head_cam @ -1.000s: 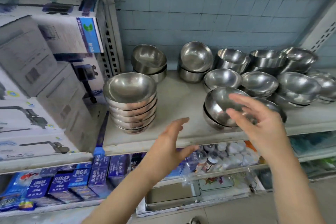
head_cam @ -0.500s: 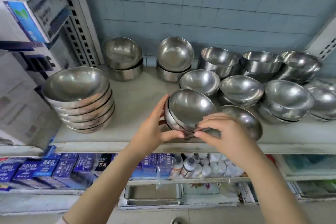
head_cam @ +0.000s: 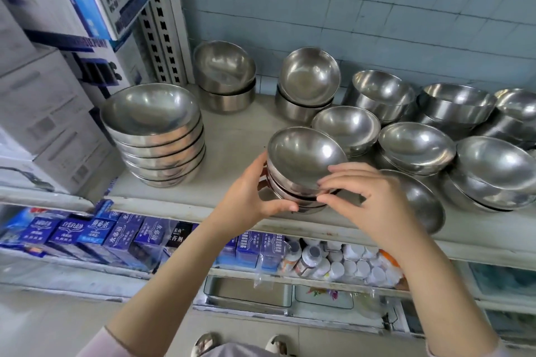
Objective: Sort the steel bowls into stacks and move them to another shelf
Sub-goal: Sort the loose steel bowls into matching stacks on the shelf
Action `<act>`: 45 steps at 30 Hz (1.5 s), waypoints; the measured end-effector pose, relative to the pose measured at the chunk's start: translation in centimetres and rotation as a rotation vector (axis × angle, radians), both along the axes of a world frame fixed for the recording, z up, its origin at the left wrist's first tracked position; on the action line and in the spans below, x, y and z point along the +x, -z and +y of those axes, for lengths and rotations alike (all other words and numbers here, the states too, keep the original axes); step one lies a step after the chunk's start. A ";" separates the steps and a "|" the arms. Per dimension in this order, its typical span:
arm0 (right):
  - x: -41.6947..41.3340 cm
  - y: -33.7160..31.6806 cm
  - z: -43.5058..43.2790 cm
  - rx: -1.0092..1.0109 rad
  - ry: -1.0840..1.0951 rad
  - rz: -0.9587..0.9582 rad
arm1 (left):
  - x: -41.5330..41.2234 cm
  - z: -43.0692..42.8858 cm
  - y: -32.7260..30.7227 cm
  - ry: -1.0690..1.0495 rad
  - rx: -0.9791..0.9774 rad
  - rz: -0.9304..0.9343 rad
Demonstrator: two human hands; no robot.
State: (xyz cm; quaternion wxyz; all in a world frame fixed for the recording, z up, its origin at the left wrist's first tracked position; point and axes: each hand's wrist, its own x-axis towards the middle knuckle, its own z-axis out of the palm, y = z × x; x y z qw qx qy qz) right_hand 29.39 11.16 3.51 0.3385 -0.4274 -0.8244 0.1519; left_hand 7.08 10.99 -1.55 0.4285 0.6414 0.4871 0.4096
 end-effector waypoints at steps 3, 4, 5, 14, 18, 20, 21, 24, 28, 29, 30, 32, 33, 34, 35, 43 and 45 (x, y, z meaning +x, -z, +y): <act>0.0 0.4 0.0 0.016 0.008 -0.049 | 0.0 0.0 0.0 0.011 0.001 -0.004; 0.1 0.5 -0.1 0.013 0.014 -0.050 | -0.1 0.0 0.0 0.024 -0.001 -0.007; 0.1 0.5 -0.1 0.009 0.016 -0.054 | -0.2 0.1 0.0 0.036 -0.005 -0.008; -1.1 0.6 0.4 -0.039 -0.026 -0.024 | -1.4 0.0 0.4 -0.017 -0.013 -0.034; -3.3 1.0 1.7 -0.050 -0.109 -0.016 | -3.6 -0.6 0.1 -0.110 0.007 -0.030; -4.4 0.9 2.5 -0.076 -0.160 0.001 | -4.5 -0.7 0.2 -0.162 0.013 -0.019; -4.8 0.7 3.0 -0.093 -0.177 0.005 | -4.8 -0.7 0.3 -0.182 0.013 -0.018; -5.2 0.6 4.1 -0.130 -0.206 -0.012 | -4.6 -0.6 0.3 -0.247 0.015 -0.027; -4.4 -0.5 3.8 -0.242 -0.152 0.013 | -4.3 -0.2 0.8 -0.268 0.054 0.008; -3.7 -1.1 3.8 -0.242 -0.110 0.038 | -4.2 -0.1 0.7 -0.273 0.047 -0.002; -2.9 -1.7 4.1 -0.216 -0.058 0.059 | -4.0 0.1 0.5 -0.279 0.038 -0.014; -0.9 -3.0 5.2 -0.140 0.072 0.038 | -3.8 0.4 0.5 -0.284 0.034 -0.023; 0.1 -3.6 5.9 -0.129 0.130 -0.002 | -3.8 0.5 0.5 -0.281 0.033 -0.026; 0.9 -4.0 6.5 -0.151 0.176 -0.056 | -3.8 0.5 0.5 -0.279 0.031 -0.037; 1.5 -4.2 7.0 -0.190 0.202 -0.113 | -3.9 0.5 0.6 -0.281 0.023 -0.053; 2.1 -3.4 8.6 -0.196 0.207 -0.412 | -4.2 0.3 0.4 -0.270 0.000 -0.025; 2.0 -3.4 8.5 -0.137 0.205 -0.391 | -4.2 0.3 0.4 -0.262 0.010 -0.001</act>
